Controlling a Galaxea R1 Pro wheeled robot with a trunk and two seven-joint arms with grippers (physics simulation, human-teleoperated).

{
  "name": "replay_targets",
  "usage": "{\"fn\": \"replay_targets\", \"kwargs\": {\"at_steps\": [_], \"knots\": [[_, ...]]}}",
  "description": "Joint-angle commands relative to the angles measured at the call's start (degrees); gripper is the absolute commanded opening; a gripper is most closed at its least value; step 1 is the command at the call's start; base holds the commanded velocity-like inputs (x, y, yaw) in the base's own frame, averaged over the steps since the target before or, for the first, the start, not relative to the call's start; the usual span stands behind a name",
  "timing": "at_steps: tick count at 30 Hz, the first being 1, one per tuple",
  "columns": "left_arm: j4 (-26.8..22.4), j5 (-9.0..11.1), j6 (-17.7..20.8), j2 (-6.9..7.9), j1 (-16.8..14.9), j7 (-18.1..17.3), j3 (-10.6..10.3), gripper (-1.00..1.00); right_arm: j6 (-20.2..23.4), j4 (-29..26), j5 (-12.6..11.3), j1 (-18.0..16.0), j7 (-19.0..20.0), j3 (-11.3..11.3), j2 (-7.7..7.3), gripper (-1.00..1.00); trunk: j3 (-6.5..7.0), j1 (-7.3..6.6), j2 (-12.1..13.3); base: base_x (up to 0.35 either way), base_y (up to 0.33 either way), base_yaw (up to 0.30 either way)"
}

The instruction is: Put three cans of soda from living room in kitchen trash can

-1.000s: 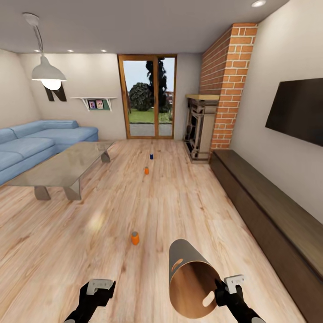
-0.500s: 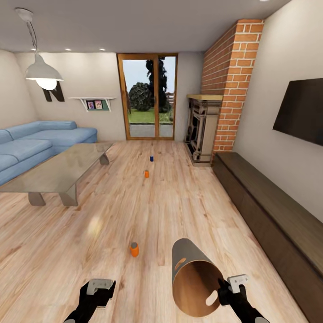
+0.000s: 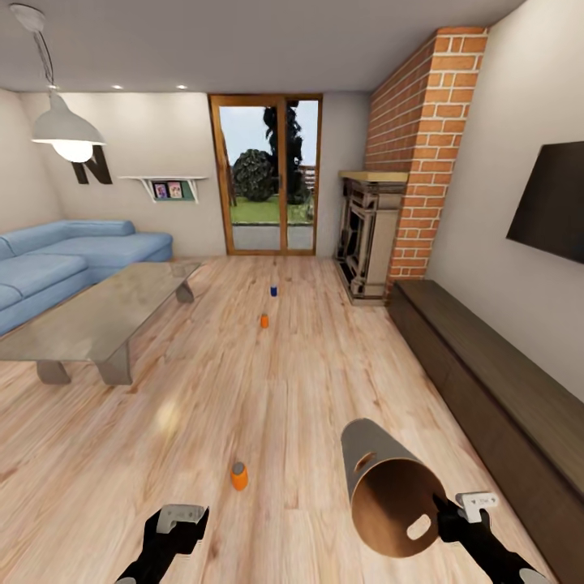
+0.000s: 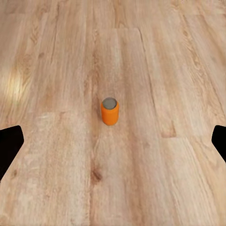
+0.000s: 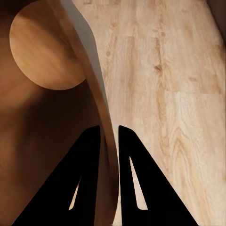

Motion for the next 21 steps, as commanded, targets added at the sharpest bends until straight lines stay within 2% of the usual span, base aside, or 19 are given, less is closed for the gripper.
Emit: {"fn": "replay_targets", "kwargs": {"at_steps": [1,16,18,21], "knots": [[-0.01,0.02,0.0,0.0,-0.01,0.0,0.0,1.0,0.02,-0.03,-0.04,0.01,0.92,-0.47,0.1,-1.0,0.0,0.0,0.0,0.324,0.0,0.0],[0.1,-0.23,0.91,-0.19,-0.04,-0.11,-0.12,1.0,0.05,0.18,0.38,-0.03,1.35,-0.93,0.51,-1.0,0.0,0.0,0.0,0.324,0.0,0.0],[-0.11,-0.19,2.04,-0.29,-0.1,-0.14,-0.09,1.0,0.05,0.19,0.38,-0.02,1.39,-0.93,0.54,-1.0,0.0,0.0,0.0,0.324,0.0,0.0],[-1.22,0.08,9.32,-0.53,-2.45,-0.21,-0.03,1.0,0.05,0.19,0.38,-0.04,1.4,-0.93,0.55,-1.0,0.0,0.0,0.0,0.324,0.0,0.0]]}}
